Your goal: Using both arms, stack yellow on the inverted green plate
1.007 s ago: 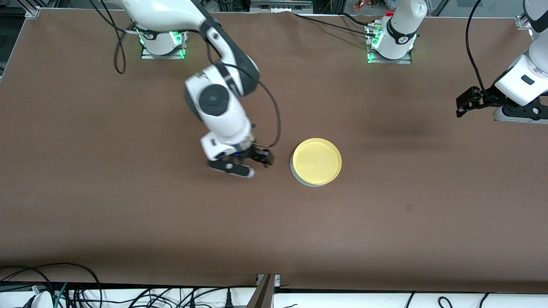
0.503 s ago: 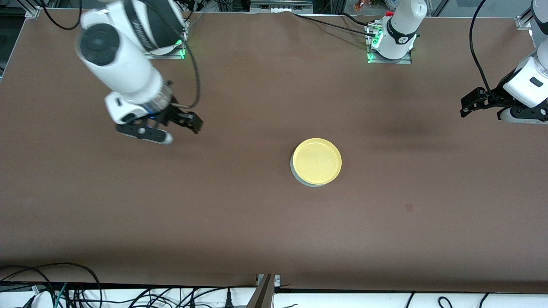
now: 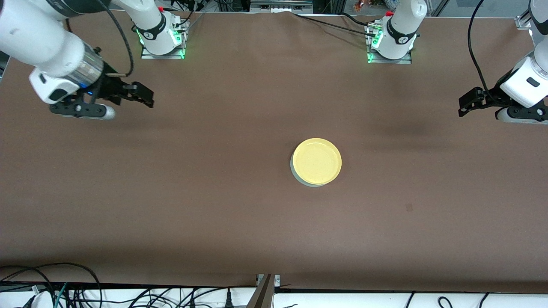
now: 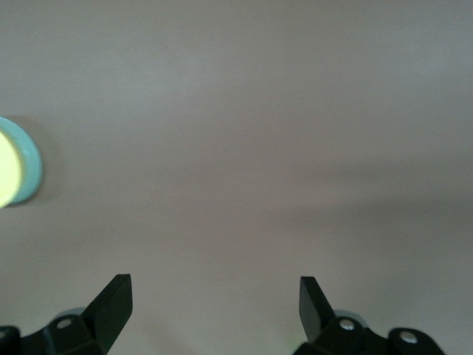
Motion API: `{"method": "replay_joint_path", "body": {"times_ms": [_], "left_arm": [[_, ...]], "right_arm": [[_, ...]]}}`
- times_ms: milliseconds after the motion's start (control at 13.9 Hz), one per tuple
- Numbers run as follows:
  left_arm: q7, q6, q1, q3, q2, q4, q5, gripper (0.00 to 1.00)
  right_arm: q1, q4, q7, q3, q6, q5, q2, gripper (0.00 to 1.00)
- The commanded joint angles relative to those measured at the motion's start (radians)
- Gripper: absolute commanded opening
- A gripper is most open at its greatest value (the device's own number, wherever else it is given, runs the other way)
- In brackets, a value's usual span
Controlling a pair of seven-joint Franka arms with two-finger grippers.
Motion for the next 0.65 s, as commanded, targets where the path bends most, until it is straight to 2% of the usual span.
{"method": "replay_joint_path", "body": {"times_ms": [0,144,216,575], "left_arm": [[-0.01,-0.012,0.002,-0.005,-0.001,0.009,-0.014,1.0],[-0.008,-0.01,0.002,-0.005,-0.001,0.009,-0.013,1.0],[-0.008,-0.01,0.002,-0.005,-0.001,0.009,-0.013,1.0],[-0.008,-0.012,0.0,-0.025,-0.001,0.01,-0.008,1.0]], "right_arm": [[-0.146,-0.066,-0.115,0.104,-0.003,-0.064,-0.067,1.0],[-0.226,-0.057,-0.175,0.167,-0.006,-0.064,-0.067,1.0],[-0.233,-0.045,-0.165,0.181,-0.021,-0.067,-0.059,1.0],[-0.233,0.015,-0.164,0.178,-0.031,-0.069,-0.044,1.0]]}}
